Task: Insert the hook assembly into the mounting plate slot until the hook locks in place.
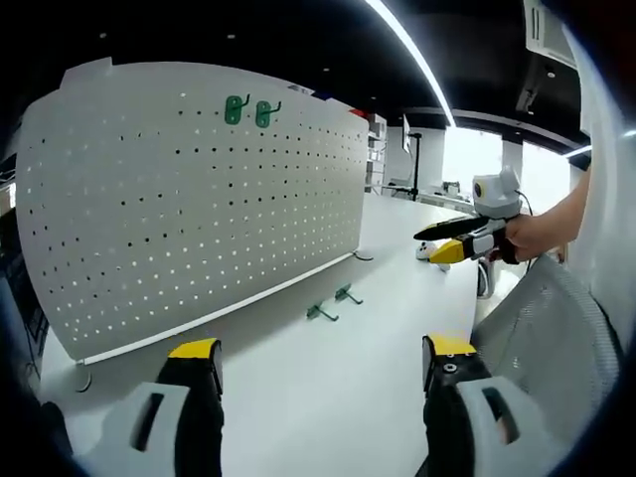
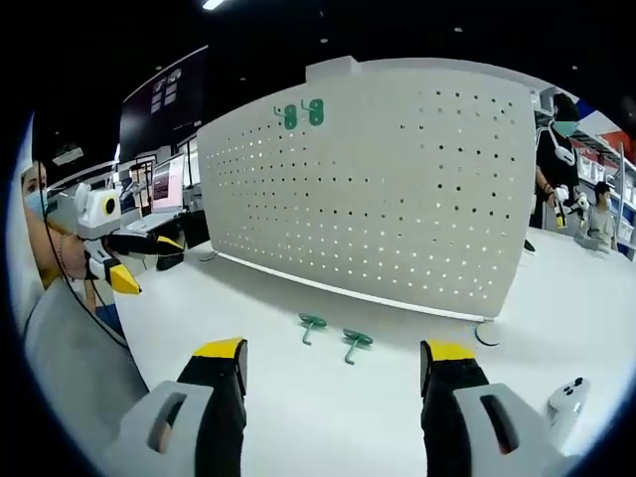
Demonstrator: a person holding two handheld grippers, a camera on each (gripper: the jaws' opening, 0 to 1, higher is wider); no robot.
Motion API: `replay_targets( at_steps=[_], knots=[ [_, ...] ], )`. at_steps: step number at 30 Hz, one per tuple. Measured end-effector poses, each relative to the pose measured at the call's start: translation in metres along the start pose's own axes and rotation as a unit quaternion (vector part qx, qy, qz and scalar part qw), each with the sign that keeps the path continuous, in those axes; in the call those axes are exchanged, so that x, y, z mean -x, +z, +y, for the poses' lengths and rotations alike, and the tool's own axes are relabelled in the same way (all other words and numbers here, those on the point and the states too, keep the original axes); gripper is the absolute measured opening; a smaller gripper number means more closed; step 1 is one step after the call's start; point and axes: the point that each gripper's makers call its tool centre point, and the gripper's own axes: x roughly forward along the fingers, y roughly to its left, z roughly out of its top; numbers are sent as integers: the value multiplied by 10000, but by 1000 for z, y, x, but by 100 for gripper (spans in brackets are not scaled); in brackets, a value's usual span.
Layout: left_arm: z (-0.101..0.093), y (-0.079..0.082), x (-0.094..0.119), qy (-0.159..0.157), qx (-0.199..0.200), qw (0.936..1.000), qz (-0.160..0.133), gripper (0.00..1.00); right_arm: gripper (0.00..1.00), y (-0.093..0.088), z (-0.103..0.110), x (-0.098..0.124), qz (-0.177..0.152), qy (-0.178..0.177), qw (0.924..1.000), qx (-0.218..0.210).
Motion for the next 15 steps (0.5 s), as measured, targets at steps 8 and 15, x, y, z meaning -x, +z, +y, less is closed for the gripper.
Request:
replay_targets(
  at_steps=[8,15],
  knots=[
    [-5,-7,2,-56,-71,9999,98,84,70,-7,-1,4,132,-2,9999,-67],
    [-4,-12,3,-39,-27,9999,140,84,70,-10,2,4,186,31,9998,-104]
  ],
)
